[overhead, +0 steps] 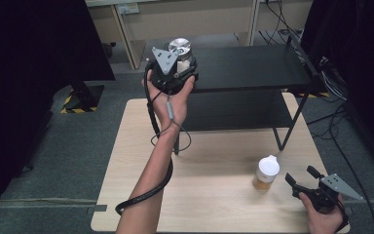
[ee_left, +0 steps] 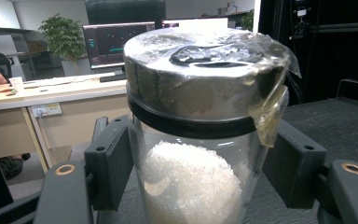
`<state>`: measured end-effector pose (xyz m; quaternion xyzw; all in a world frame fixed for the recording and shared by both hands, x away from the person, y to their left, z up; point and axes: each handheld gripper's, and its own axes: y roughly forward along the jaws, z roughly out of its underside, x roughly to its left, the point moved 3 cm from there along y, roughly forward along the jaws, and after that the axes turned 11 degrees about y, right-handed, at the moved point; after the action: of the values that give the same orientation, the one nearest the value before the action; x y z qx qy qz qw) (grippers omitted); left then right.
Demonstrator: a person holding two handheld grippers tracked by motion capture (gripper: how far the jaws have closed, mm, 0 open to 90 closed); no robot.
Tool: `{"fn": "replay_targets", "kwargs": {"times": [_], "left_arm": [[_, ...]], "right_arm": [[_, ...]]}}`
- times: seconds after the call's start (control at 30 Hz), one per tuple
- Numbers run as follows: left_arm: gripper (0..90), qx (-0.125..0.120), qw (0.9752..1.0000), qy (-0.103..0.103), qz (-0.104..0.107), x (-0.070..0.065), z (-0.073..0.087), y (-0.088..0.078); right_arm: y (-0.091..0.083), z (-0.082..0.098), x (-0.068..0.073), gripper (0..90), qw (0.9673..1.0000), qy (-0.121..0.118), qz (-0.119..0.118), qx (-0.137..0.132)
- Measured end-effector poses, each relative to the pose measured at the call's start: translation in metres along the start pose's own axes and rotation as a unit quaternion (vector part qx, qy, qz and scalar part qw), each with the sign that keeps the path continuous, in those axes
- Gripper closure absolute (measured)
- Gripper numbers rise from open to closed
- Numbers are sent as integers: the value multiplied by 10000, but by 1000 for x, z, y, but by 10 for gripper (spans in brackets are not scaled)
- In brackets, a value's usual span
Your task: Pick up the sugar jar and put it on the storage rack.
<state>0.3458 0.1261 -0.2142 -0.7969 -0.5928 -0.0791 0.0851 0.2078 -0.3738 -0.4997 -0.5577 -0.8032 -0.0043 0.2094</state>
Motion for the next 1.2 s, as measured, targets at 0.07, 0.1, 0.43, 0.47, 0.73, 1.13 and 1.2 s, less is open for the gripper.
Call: {"fn": "replay_targets", "kwargs": {"times": [0.07,0.1,0.43,0.47,0.73,1.13,1.2], "left_arm": [[311,15,10000,10,4,0,0,0],[311,31,10000,19,5,-1,0,1],[310,90,9999,-113,14,1,3,5],[310,91,9999,-118,9,1,3,5],[309,112,9998,-174,-8,0,2,8],[309,193,9994,-281,25,2,1,13],[308,200,9993,-315,28,3,1,14]], "right_arm": [[0,0,0,62,10000,-1,0,0],[0,0,0,62,10000,-2,1,0],[0,0,0,62,10000,-22,0,5],[0,0,0,62,10000,-23,1,6],[0,0,1,62,10000,-34,4,0],[0,0,1,62,10000,-35,2,10],[0,0,1,62,10000,-37,2,10]]}}
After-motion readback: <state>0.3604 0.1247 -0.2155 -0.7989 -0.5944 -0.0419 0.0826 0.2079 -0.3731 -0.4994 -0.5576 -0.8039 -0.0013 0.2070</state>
